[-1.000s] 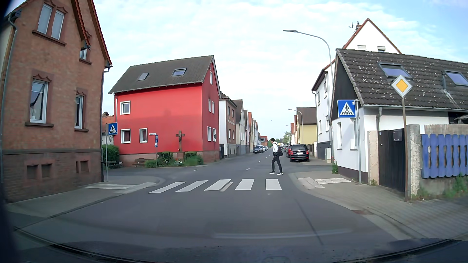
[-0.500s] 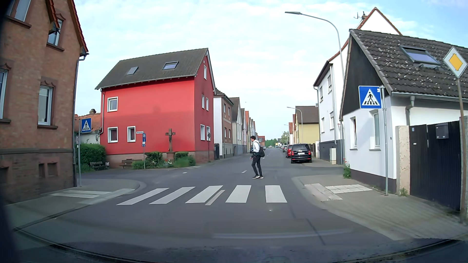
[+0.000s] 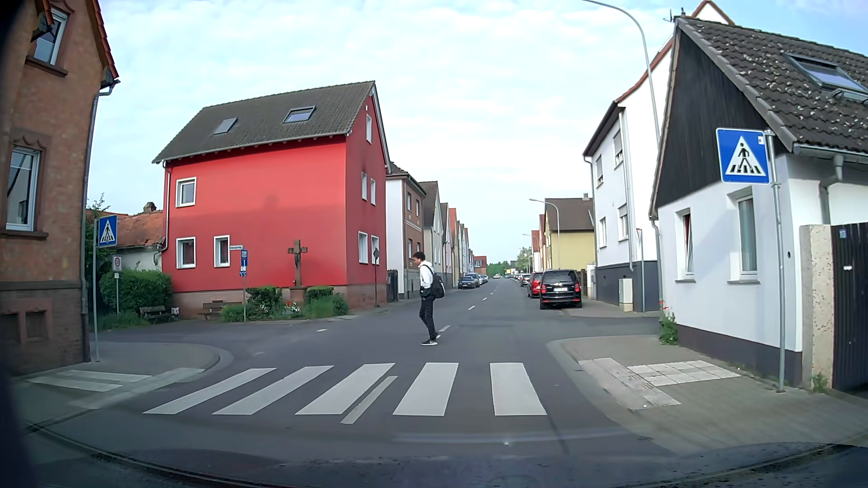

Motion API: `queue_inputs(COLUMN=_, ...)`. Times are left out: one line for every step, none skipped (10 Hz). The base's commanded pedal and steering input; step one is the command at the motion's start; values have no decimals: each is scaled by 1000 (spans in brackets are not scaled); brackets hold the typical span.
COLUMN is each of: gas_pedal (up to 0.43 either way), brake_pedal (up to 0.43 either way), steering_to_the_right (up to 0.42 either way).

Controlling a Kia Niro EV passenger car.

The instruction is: Follow the waypoints while adhering to traffic rules and regulations

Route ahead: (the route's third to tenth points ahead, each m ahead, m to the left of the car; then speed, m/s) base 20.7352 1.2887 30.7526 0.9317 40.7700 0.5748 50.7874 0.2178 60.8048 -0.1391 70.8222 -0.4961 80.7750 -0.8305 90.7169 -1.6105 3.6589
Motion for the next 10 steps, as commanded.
queue_inputs(gas_pedal=0, brake_pedal=0, steering_to_the_right=18)
queue_inputs(gas_pedal=0, brake_pedal=0, steering_to_the_right=18)
queue_inputs(gas_pedal=0, brake_pedal=0, steering_to_the_right=17)
queue_inputs(gas_pedal=0, brake_pedal=0, steering_to_the_right=16)
queue_inputs(gas_pedal=0, brake_pedal=0, steering_to_the_right=16)
queue_inputs(gas_pedal=39, brake_pedal=0, steering_to_the_right=16)
queue_inputs(gas_pedal=98, brake_pedal=0, steering_to_the_right=16)
queue_inputs(gas_pedal=130, brake_pedal=0, steering_to_the_right=16)
queue_inputs(gas_pedal=138, brake_pedal=0, steering_to_the_right=16)
queue_inputs(gas_pedal=150, brake_pedal=0, steering_to_the_right=15)
